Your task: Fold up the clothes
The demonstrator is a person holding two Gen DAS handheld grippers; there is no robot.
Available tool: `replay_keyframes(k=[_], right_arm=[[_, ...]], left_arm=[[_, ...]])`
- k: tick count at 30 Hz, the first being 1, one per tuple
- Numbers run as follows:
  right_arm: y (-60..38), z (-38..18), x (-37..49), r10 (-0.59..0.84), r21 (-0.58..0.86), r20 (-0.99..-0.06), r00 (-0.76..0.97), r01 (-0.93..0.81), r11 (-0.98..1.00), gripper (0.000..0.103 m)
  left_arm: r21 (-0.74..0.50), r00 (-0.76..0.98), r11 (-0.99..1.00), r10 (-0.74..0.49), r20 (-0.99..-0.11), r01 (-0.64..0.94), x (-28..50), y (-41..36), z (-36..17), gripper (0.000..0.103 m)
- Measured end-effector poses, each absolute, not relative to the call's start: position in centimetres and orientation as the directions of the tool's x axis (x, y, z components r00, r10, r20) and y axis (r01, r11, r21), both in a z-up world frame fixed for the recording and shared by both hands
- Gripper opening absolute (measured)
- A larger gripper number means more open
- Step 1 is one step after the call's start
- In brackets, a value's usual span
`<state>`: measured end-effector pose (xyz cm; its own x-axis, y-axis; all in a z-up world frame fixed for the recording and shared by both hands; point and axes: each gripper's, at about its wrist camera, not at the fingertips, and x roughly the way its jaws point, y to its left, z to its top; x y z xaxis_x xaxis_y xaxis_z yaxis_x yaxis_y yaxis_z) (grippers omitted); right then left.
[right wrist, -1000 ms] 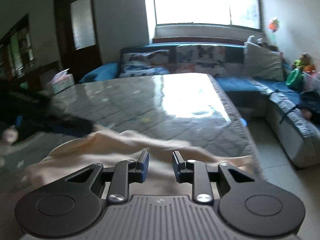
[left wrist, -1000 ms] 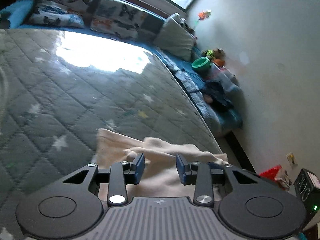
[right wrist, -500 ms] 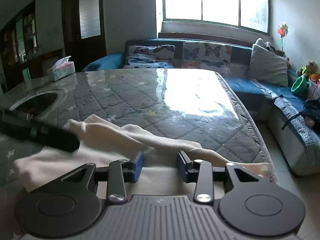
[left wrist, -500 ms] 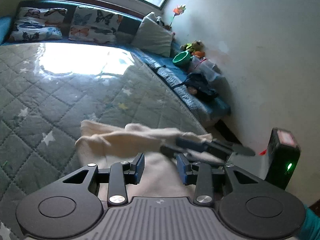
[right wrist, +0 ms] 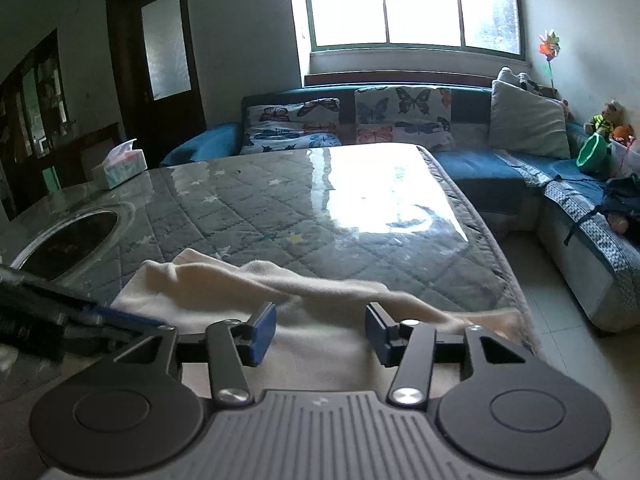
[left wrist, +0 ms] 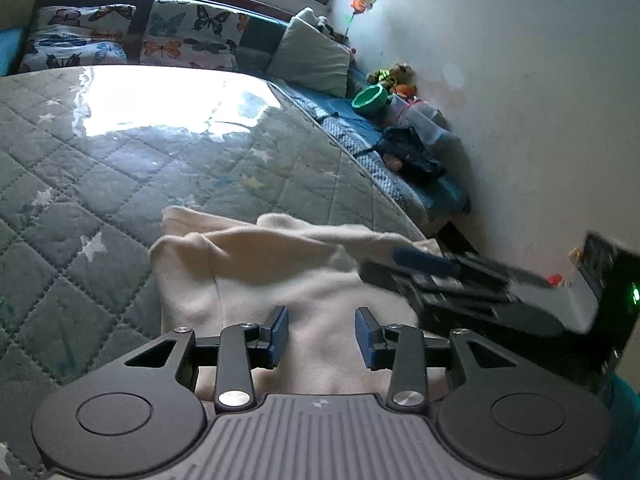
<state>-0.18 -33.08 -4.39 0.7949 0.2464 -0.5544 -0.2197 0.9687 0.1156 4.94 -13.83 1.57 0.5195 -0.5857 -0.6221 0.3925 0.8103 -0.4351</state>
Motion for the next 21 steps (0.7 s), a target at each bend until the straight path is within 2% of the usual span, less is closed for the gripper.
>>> replay_keyframes(k=[10,14,21], right_arm=[[-35.0,-5.2,-4.9,0.204,0.114,-0.566,0.799,-0.169,0.979,0.068],[-35.2,-4.8,-7.1,0.205,0.11,-0.527,0.825,-0.173,0.979,0.078],[-35.2,-3.9,-9.5,0.246,0.117,-0.453,0.857,-0.216,0.969,0.082]], left_arm=[[-0.44,0.528,0.815,-0.58,-0.62,0.377,4.6,-13.4,1.6,0.045],[-0.439,0.532,0.814,-0.581,-0.616,0.381,4.1,-13.3,1.8,0.048],[-0.437,0.535,0.812,-0.584,-0.61,0.388,3.1,-12.8,1.7,0.049]])
